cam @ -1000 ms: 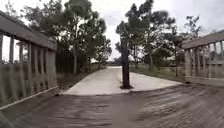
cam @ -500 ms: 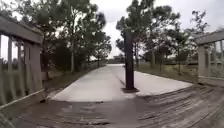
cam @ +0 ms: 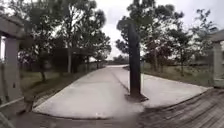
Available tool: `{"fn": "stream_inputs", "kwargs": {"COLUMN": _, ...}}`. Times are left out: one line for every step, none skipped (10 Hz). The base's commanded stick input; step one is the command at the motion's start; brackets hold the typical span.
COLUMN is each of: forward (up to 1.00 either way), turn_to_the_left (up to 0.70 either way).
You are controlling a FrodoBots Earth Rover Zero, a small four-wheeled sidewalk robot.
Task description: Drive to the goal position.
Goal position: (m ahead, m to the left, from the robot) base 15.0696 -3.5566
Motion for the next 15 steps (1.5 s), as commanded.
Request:
{"fn": "stream_inputs", "kwargs": {"forward": 0.85, "turn_to_the_left": 0.00}}
{"fn": "stream_inputs", "kwargs": {"forward": 0.85, "turn_to_the_left": 0.00}}
{"fn": "stream_inputs", "kwargs": {"forward": 0.85, "turn_to_the_left": 0.00}}
{"fn": "stream_inputs", "kwargs": {"forward": 0.85, "turn_to_the_left": 0.00}}
{"fn": "stream_inputs", "kwargs": {"forward": 0.85, "turn_to_the_left": 0.00}}
{"fn": "stream_inputs", "kwargs": {"forward": 0.85, "turn_to_the_left": 0.00}}
{"fn": "stream_inputs", "kwargs": {"forward": 0.85, "turn_to_the_left": 0.00}}
{"fn": "stream_inputs", "kwargs": {"forward": 0.85, "turn_to_the_left": 0.00}}
{"fn": "stream_inputs", "kwargs": {"forward": 0.85, "turn_to_the_left": 0.00}}
{"fn": "stream_inputs", "kwargs": {"forward": 0.85, "turn_to_the_left": 0.00}}
{"fn": "stream_inputs", "kwargs": {"forward": 0.85, "turn_to_the_left": 0.00}}
{"fn": "stream_inputs", "kwargs": {"forward": 0.85, "turn_to_the_left": 0.00}}
{"fn": "stream_inputs", "kwargs": {"forward": 0.85, "turn_to_the_left": 0.00}}
{"fn": "stream_inputs", "kwargs": {"forward": 0.85, "turn_to_the_left": 0.00}}
{"fn": "stream_inputs", "kwargs": {"forward": 0.85, "turn_to_the_left": 0.00}}
